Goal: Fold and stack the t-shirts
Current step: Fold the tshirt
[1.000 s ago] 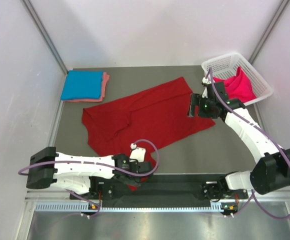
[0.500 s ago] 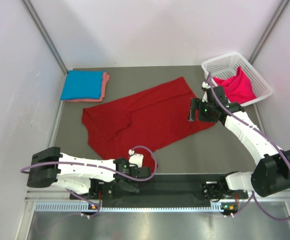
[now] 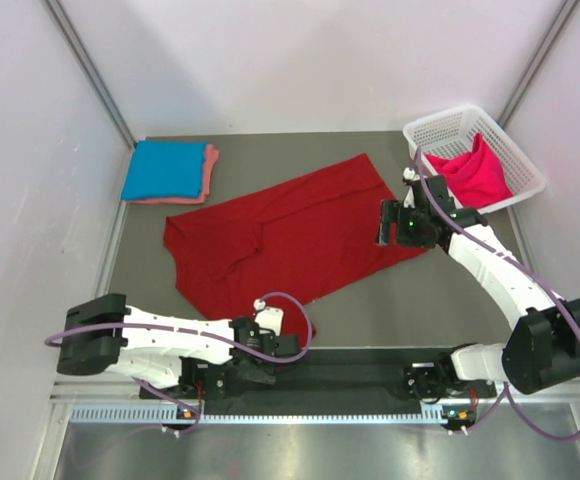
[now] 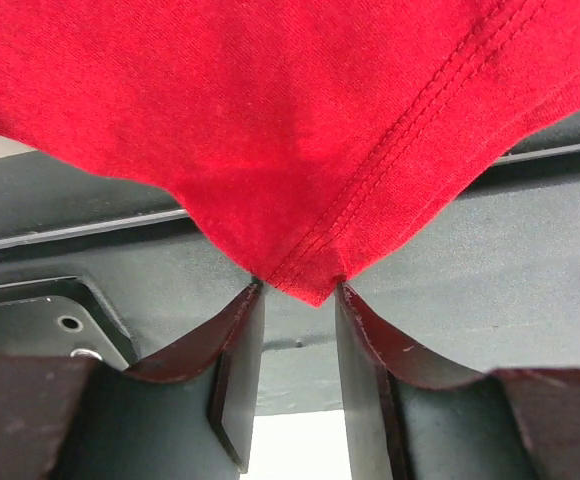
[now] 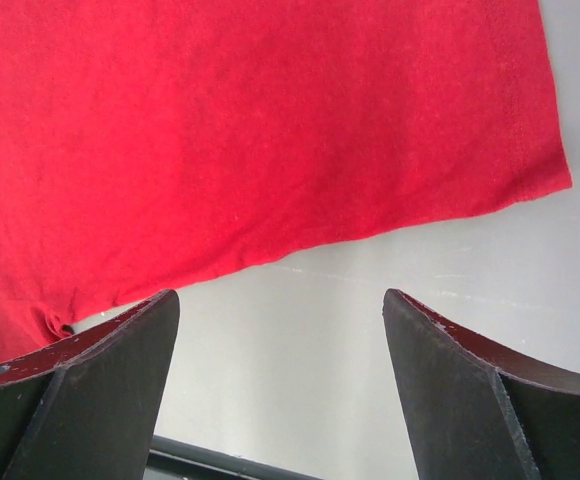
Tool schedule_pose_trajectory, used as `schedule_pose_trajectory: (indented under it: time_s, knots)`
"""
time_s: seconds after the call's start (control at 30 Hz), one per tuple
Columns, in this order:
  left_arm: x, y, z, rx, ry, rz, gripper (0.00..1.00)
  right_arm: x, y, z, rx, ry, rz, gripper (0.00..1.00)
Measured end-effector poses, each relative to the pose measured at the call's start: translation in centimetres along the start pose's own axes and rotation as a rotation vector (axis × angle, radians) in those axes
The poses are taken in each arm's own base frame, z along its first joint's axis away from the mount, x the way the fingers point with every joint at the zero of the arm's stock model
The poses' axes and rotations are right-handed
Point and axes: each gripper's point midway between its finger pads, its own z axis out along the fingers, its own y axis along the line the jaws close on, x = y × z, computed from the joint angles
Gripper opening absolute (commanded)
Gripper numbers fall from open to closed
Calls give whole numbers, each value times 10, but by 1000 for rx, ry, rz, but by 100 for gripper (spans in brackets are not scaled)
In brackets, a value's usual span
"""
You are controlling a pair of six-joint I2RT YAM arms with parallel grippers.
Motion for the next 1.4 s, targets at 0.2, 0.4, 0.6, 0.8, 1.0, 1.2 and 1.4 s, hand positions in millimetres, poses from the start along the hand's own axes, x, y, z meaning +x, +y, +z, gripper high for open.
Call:
schedule_pose_trajectory:
  time_s: [0.2,0.4,0.6,0.8,1.0,1.2,1.4]
  knots:
    - [-10,-1,-13,50,-53,-25,49,9,-3,2,4,21,1,83]
    - [-42,6,-33,100,-114,-178,45,9,-2,1,1,20,1,83]
    - [-49,24,-20,-15,-75,-232,40,10,-1,1,-6,23,-2,83]
    - [-49,27,-13,-25,-51,-229,40,10,-1,1,-9,23,-11,83]
    - [-45,25,-1,-32,-11,-217,38,10,-1,2,-10,26,-21,83]
    - [-38,20,8,-31,32,-207,32,11,-1,3,-12,33,-24,84]
    - [-35,21,16,-30,40,-207,22,12,-1,4,-12,35,-23,84]
